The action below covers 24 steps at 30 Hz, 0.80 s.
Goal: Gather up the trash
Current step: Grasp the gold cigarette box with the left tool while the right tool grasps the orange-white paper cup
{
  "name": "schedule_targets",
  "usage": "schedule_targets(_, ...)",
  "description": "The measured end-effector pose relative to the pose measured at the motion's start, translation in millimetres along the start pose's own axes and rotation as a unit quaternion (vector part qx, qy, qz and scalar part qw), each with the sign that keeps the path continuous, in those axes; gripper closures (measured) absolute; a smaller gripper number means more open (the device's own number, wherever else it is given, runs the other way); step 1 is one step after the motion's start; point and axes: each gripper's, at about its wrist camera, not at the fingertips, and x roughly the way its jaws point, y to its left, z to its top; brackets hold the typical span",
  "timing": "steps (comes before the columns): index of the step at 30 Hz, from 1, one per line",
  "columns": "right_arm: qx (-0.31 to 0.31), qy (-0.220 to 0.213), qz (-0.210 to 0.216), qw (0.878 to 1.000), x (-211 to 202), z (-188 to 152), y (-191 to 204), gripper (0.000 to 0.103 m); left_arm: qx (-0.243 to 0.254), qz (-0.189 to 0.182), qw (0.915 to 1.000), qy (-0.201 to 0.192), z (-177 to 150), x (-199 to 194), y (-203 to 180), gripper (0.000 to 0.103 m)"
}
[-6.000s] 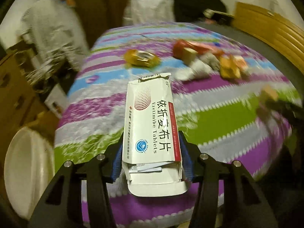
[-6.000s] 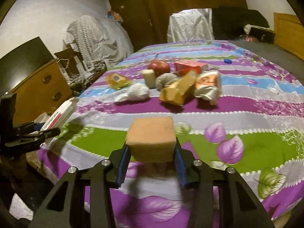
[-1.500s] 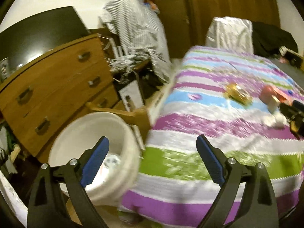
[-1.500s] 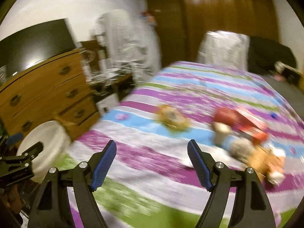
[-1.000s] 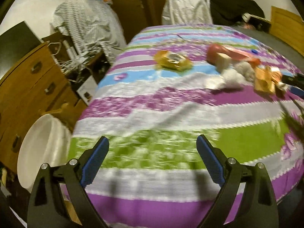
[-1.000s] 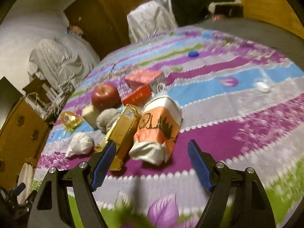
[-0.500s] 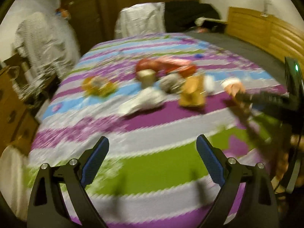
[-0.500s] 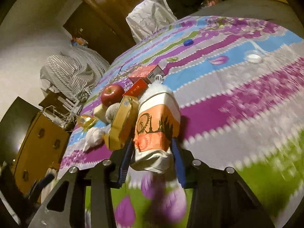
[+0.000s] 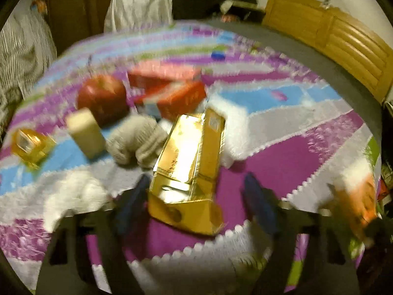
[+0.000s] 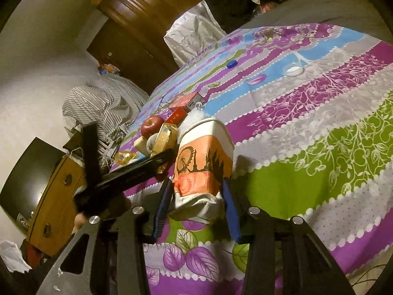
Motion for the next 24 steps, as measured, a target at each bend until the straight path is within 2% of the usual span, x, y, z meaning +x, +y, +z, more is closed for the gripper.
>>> schedule_targets(1,0.001,0.000,0.002,1.000,-0.5,0.1,-0.8,0.060,-0.007,-0.009,0.9999,0.006,0.4,3.3,2.1,0.048)
schedule_targets(5,-0.016,-0.003,0.000,1.000,-0.7,-0.2,7.7,0.060,-0.013,-0.016,0.9993,-0.031,-12.0,-27.7,4.8,0.050)
schedule_targets(10,-0.055,0.004,0.005,0.998,0.0,-4.7,31.3,0.060,-0.014,-0.011,0.9970,-0.075,-61.2,-109.8,18.1,0.050)
schedule_targets(14,-0.083,0.029,0.015,0.996,12.7,-17.9,51.9,0.060,-0.059,0.053,0.9926,-0.092,-109.8,-166.6,61.2,0.050)
schedule_targets(16,-0.087,0.041,0.018,0.995,21.0,-23.5,58.7,0.060,-0.072,0.121,0.9850,-0.099,-132.8,-185.7,85.6,0.050)
schedule_targets(18,-0.098,0.048,0.019,0.994,29.3,-27.6,68.9,0.060,-0.062,0.195,0.9725,-0.111,-153.7,-193.9,101.4,0.050)
schedule_targets(19,-0.111,0.051,0.014,0.992,33.5,-30.3,74.9,0.060,-0.053,0.215,0.9691,-0.108,-160.6,-191.9,106.6,0.049)
schedule_targets(22,-0.147,0.061,-0.008,0.987,43.9,-41.3,90.1,0.060,-0.044,0.236,0.9691,-0.058,-179.1,-169.7,123.1,0.046)
schedule_targets(24,-0.164,0.068,-0.026,0.984,49.0,-48.8,93.7,0.059,-0.060,0.225,0.9719,-0.038,-189.7,-159.8,131.9,0.045)
